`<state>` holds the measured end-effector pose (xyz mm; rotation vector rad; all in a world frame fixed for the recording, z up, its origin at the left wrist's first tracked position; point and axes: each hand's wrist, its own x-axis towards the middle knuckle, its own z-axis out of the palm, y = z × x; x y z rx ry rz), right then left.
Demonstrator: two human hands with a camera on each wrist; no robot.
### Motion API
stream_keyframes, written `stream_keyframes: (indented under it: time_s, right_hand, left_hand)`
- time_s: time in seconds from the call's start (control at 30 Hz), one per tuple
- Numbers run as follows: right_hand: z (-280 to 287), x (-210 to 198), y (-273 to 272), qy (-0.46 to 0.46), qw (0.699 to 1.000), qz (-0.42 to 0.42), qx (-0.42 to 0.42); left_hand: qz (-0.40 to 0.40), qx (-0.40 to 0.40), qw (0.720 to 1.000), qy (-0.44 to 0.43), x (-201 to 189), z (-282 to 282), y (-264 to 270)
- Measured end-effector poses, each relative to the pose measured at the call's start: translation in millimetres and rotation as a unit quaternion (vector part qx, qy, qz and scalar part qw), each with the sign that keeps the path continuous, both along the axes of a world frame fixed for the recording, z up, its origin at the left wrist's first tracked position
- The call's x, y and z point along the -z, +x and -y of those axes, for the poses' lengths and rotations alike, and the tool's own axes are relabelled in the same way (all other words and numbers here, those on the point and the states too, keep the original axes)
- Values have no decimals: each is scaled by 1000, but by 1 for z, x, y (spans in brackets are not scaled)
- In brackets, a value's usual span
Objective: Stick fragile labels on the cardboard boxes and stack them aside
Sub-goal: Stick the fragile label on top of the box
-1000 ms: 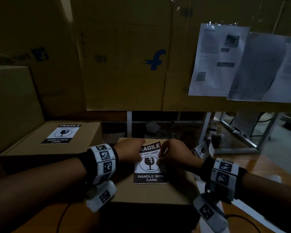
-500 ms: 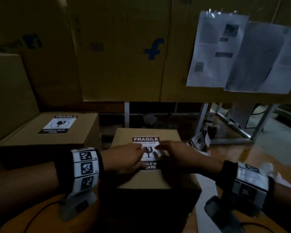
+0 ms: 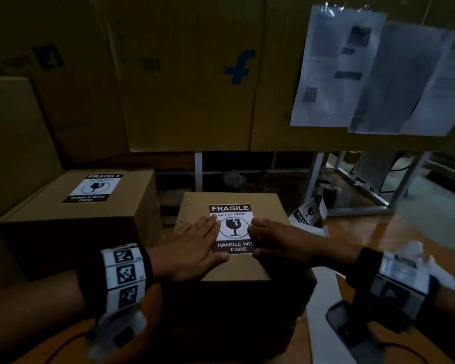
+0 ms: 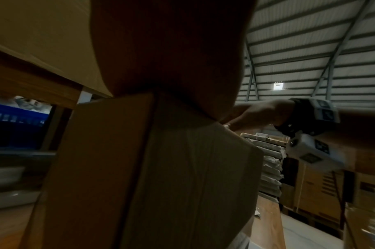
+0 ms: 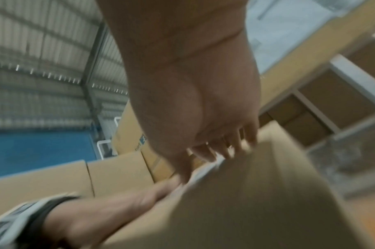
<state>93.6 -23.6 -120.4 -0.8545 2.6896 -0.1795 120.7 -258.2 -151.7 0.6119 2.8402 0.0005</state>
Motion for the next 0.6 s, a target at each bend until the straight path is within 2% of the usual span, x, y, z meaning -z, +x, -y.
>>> stream_keyframes:
  time_s: [0.07, 0.2, 0.37, 0.6]
  right_hand:
    - [2, -16, -10, -9, 1000, 27, 6]
    - [27, -32, -31, 65, 998, 10, -18]
    - [48, -13, -59, 165, 984, 4, -59]
    - [41, -9, -61, 192, 981, 5, -5]
  left_hand:
    - [-11, 0, 1000, 28, 3, 2, 1]
    - [-29, -35, 995, 87, 8, 0, 3]
    - [-46, -57, 996, 55, 10, -2, 7]
    - [-31, -74, 996, 35, 3, -5, 13]
